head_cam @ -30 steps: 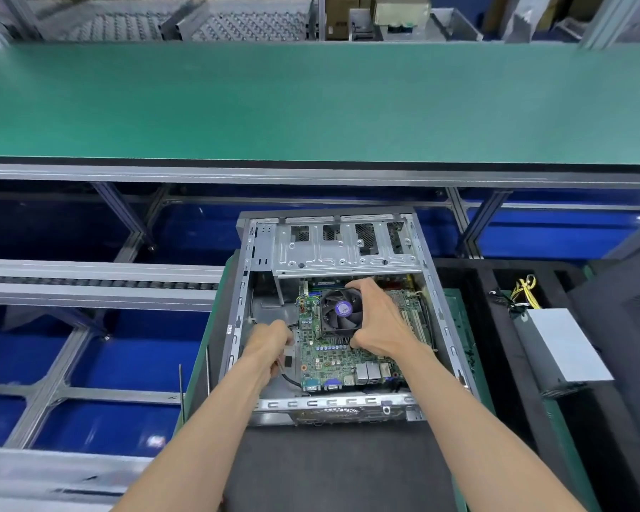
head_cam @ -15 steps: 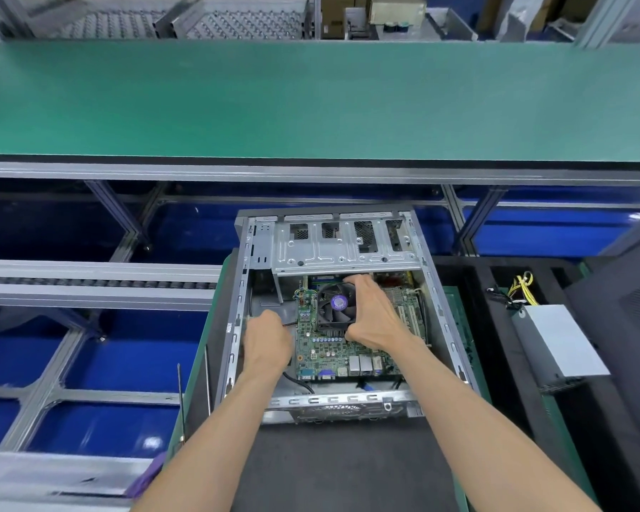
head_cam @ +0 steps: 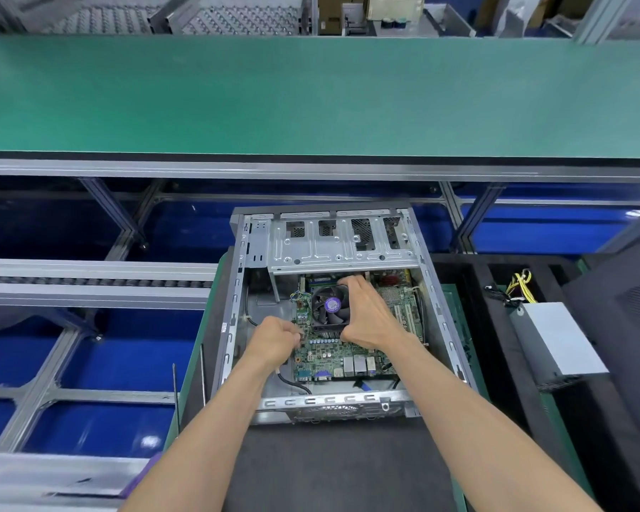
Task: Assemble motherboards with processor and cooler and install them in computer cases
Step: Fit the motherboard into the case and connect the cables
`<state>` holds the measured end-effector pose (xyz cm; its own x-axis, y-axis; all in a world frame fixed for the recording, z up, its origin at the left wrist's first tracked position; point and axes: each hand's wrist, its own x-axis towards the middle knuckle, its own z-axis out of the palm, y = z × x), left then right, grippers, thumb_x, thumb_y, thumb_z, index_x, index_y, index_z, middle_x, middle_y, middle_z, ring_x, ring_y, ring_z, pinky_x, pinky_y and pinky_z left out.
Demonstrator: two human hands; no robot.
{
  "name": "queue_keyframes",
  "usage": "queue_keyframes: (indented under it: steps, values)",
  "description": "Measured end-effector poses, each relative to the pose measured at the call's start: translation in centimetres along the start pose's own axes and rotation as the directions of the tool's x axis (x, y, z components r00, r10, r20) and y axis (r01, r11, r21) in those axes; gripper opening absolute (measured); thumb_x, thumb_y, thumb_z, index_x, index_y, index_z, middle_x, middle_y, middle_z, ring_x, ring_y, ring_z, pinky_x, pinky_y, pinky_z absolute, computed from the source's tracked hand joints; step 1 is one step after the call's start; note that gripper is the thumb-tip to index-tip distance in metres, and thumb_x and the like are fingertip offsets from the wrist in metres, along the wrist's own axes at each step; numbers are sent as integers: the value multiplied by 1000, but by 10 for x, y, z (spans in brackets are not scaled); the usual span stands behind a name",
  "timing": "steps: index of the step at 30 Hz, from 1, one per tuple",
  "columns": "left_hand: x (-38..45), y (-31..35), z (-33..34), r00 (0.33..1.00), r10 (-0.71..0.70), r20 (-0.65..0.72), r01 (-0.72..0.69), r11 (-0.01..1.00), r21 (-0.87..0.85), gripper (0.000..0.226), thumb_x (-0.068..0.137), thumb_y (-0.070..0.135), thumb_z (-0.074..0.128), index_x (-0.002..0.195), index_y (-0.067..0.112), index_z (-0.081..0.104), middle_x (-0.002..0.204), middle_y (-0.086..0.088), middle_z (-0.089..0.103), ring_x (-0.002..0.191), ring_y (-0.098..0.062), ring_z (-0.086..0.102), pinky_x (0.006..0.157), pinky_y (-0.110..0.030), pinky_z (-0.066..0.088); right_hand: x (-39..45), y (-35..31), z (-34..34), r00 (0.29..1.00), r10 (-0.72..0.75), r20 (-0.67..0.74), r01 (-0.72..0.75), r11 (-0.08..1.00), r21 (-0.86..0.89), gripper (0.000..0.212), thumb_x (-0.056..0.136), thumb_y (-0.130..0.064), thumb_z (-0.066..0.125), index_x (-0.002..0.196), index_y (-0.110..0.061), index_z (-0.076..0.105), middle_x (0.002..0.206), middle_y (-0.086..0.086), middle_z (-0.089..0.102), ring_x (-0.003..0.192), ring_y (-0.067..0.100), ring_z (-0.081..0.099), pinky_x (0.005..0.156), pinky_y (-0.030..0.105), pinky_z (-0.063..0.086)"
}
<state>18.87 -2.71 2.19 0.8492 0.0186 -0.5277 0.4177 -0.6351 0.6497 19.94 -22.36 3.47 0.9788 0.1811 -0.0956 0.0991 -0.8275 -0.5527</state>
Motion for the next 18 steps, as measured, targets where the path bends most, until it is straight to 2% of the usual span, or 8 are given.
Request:
queue_keyframes:
  steps: [2, 4, 8, 11, 15, 18]
  values:
    - [2, -1, 1, 999, -42, 34, 44, 998, -48, 29, 99, 5, 52, 77, 16, 68, 96, -2, 67, 100, -17, 58, 95, -31, 42, 0, 1, 0, 1000, 0, 5, 0, 1000, 5, 78, 65, -5, 77, 134, -7, 42, 123, 7, 49, 112, 21, 47, 94, 26, 42]
    - [2, 0, 1, 996, -54, 76, 64, 988, -138, 29, 99, -1, 47, 84, 11, 70, 85, -3, 67, 88, -16, 58, 86, -28, 44, 0, 1, -1, 1000, -1, 6, 1, 1000, 5, 80, 64, -6, 79, 135, -7, 42, 123, 7, 48, 112, 21, 47, 94, 26, 43]
    - [-3, 6, 1, 987, -2, 162, 46, 962, -268, 41, 94, -15, 36, 73, 8, 63, 76, -5, 60, 77, -17, 52, 83, -29, 40, -1, 0, -2, 1000, 0, 0, 0, 1000, 12, 81, 64, -6, 80, 135, -7, 42, 123, 7, 49, 112, 21, 48, 93, 26, 43]
    - [-7, 8, 0, 983, 20, 185, 40, 948, -317, 40, 95, -16, 34, 76, 7, 60, 77, -5, 57, 76, -16, 51, 76, -25, 41, -2, 0, -2, 1000, 4, 2, -4, 1000, 20, 80, 64, -6, 80, 134, -7, 42, 122, 6, 48, 112, 21, 47, 93, 27, 43]
    - [-9, 9, -2, 979, 19, 203, 53, 936, -347, 36, 94, -15, 35, 78, 6, 59, 81, -6, 55, 80, -16, 51, 86, -30, 37, -2, 0, -3, 1000, 9, 4, -9, 1000, 29, 80, 65, -7, 80, 135, -7, 41, 124, 7, 48, 113, 20, 47, 93, 25, 40]
    - [-12, 10, -2, 979, 30, 201, 40, 942, -334, 39, 90, -17, 34, 74, 7, 59, 78, -6, 55, 78, -16, 50, 83, -31, 37, -1, 0, -3, 1000, 13, 3, -13, 999, 30, 82, 65, -7, 81, 137, -7, 41, 126, 7, 49, 114, 21, 47, 92, 24, 38]
